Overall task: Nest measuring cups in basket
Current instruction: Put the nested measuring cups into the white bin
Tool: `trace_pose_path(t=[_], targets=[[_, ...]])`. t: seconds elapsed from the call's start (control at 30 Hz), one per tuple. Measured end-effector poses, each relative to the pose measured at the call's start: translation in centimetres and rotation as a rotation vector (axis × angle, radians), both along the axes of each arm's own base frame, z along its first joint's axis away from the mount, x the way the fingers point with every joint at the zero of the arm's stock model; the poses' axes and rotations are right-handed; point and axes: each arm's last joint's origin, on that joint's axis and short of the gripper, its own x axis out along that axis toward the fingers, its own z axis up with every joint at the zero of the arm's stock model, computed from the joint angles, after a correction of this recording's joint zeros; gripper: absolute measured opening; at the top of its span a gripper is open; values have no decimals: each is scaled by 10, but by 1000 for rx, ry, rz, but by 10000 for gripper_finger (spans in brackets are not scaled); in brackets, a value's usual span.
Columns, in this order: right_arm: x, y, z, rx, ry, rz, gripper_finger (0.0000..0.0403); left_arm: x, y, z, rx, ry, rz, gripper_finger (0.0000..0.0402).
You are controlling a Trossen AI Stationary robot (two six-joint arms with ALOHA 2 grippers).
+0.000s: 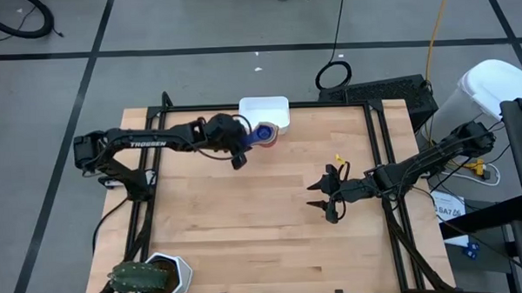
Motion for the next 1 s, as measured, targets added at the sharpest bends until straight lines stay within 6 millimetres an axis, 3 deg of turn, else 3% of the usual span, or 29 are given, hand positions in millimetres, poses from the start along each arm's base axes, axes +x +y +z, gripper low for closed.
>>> trace_pose_path(t=[0.33, 0.73, 1.0], targets=[[0, 0, 0, 0, 0, 0, 224, -5, 24, 8, -9, -45, 23, 138], [0, 0, 0, 19, -1, -13, 224, -6, 44, 40, 69, -28, 11, 138], [0, 0, 0, 62, -2, -41, 224, -11, 59, 41, 65, -35, 6, 138]])
